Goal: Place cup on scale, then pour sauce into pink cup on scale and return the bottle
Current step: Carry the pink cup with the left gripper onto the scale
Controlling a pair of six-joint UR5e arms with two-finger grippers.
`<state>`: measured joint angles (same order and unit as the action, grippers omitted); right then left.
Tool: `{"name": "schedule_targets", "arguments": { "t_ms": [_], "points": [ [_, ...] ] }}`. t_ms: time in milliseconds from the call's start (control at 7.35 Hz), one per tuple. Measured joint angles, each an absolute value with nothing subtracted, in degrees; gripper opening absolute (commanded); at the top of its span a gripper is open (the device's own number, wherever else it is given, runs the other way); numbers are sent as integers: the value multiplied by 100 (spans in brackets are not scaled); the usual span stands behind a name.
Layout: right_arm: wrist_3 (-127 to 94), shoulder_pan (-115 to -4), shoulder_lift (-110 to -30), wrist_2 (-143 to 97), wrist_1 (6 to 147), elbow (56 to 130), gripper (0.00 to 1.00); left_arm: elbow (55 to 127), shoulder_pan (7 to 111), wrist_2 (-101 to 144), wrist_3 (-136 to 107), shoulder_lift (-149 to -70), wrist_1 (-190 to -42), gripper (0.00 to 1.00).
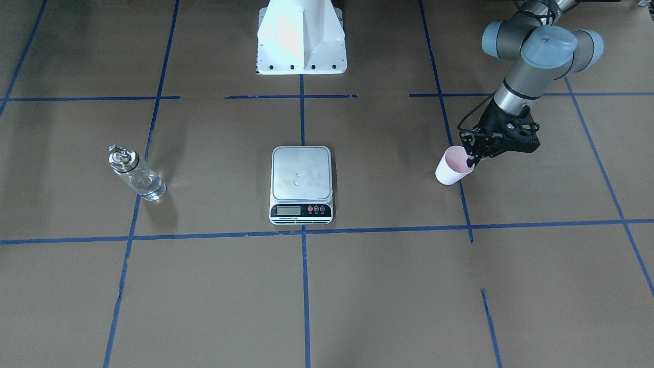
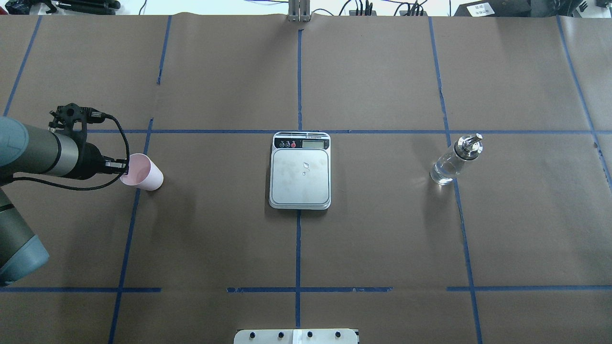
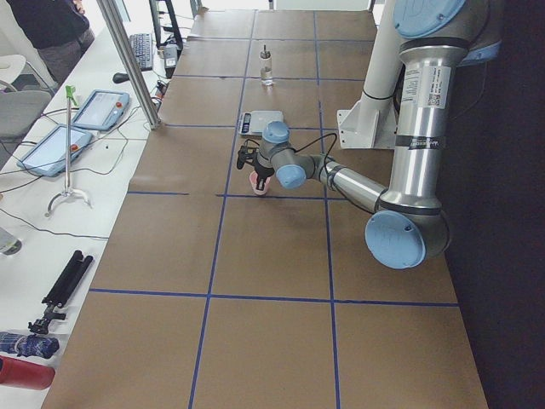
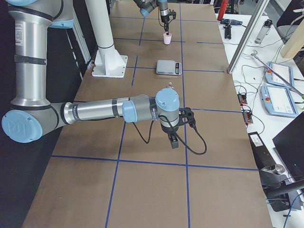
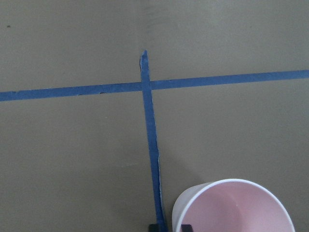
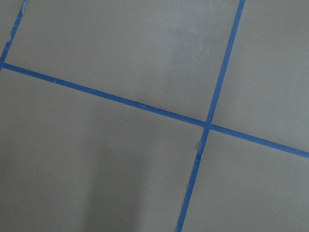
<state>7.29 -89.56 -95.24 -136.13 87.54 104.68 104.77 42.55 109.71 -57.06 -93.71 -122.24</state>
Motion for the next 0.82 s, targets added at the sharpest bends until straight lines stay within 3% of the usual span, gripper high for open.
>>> {"name": "schedule_targets", "arguments": {
  "t_ms": [544, 816],
  "points": [
    [728, -8956, -9527, -13614, 8754, 10472, 100, 10810, 4250, 11009, -5671, -9410, -11968, 0],
    [722, -8956, -9527, -13614, 8754, 10476, 100, 11213, 4227, 11040, -5710, -9976, -10830, 0]
  ]
}}
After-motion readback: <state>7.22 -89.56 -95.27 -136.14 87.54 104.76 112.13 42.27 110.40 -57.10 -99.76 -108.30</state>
